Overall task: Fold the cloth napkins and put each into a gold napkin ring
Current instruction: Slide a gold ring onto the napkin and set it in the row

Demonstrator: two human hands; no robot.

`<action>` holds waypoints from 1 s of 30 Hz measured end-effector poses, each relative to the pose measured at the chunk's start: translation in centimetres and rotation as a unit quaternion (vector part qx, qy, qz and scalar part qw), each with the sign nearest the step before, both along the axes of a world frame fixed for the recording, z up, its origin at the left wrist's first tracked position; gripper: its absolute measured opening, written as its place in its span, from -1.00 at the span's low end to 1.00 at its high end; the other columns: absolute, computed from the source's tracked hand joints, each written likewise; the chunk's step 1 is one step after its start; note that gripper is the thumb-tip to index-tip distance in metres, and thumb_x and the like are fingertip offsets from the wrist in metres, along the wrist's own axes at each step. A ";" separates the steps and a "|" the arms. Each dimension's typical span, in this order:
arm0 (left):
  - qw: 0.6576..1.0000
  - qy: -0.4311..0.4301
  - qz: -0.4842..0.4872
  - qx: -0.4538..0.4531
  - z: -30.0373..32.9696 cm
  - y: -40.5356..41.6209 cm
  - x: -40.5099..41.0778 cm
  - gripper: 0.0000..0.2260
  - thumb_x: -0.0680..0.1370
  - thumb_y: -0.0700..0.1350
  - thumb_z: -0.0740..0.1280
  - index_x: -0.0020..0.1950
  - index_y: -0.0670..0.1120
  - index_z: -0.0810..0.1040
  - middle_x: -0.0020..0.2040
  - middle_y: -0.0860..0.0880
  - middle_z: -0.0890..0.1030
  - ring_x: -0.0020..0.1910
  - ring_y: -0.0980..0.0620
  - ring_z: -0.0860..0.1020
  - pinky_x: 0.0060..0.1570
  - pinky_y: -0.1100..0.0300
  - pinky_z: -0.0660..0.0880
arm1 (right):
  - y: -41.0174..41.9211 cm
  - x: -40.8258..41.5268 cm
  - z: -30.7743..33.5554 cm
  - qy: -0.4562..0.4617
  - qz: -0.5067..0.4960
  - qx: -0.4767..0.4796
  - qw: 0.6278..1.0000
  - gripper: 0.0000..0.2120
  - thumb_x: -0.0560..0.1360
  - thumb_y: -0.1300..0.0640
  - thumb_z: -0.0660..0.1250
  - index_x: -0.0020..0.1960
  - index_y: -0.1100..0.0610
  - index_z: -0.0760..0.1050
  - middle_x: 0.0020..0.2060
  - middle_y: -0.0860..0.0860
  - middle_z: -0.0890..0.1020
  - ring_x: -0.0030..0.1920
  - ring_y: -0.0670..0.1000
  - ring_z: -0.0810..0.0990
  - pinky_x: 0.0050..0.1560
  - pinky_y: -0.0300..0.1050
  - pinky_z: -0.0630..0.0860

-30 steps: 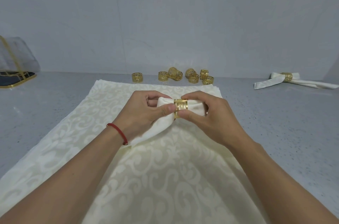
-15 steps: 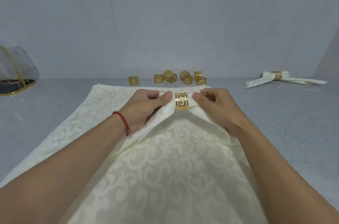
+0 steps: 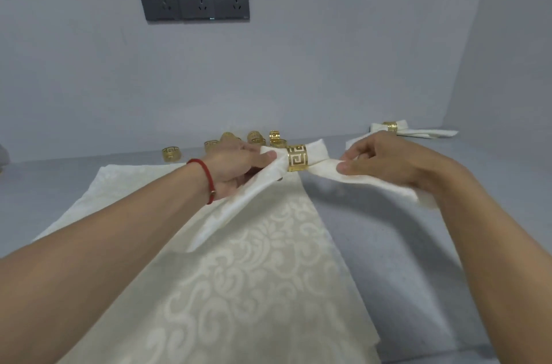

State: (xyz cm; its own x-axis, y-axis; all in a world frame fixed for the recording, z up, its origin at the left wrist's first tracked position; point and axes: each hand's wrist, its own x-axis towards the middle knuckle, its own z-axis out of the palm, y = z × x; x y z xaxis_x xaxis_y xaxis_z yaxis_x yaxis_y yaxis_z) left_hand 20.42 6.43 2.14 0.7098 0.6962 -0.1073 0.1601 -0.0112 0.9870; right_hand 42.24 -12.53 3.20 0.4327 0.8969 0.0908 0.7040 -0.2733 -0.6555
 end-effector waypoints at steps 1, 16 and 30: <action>1.000 0.003 -0.002 0.002 -0.5 -0.5 1.6 -0.73 0.51 -0.21 0.48 0.11 -0.34 0.56 0.12 -0.38 0.62 0.08 -0.26 0.66 0.19 -0.10 0.57 | -0.9 1.2 -0.2 -0.017 -0.015 0.000 1.000 -0.79 0.45 -0.15 0.53 -0.08 -0.02 0.71 -0.35 -0.19 0.64 -0.30 -0.17 0.58 -0.21 -0.22 0.40; 0.992 0.077 0.061 0.079 -7.6 -2.3 27.9 -0.62 0.45 0.05 0.53 0.19 -0.11 0.67 0.11 -0.05 0.68 0.06 -0.05 0.66 0.19 0.09 0.56 | -4.1 15.6 -9.8 -0.064 -0.354 0.276 0.891 -0.79 0.61 0.15 0.25 -0.12 0.14 0.61 -0.25 0.02 0.65 -0.15 0.08 0.62 -0.06 0.02 0.54; 0.964 0.112 0.138 0.197 -7.3 1.2 45.7 -0.60 0.48 -0.08 0.48 0.27 -0.18 0.55 0.23 -0.15 0.59 0.18 -0.14 0.60 0.17 0.12 0.54 | -3.0 15.4 -10.9 -0.078 -0.316 0.235 0.916 -0.81 0.64 0.11 0.24 -0.11 0.03 0.55 -0.23 -0.06 0.59 -0.19 -0.06 0.57 -0.12 -0.07 0.60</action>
State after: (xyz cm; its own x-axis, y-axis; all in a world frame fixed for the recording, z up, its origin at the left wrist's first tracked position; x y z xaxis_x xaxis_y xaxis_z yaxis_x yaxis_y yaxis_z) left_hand 66.08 7.66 -5.15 0.4821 0.8730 0.0742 0.4197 -0.3044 0.8551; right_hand 57.64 -15.49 -7.68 0.8003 0.3181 0.5082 0.5984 -0.3714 -0.7099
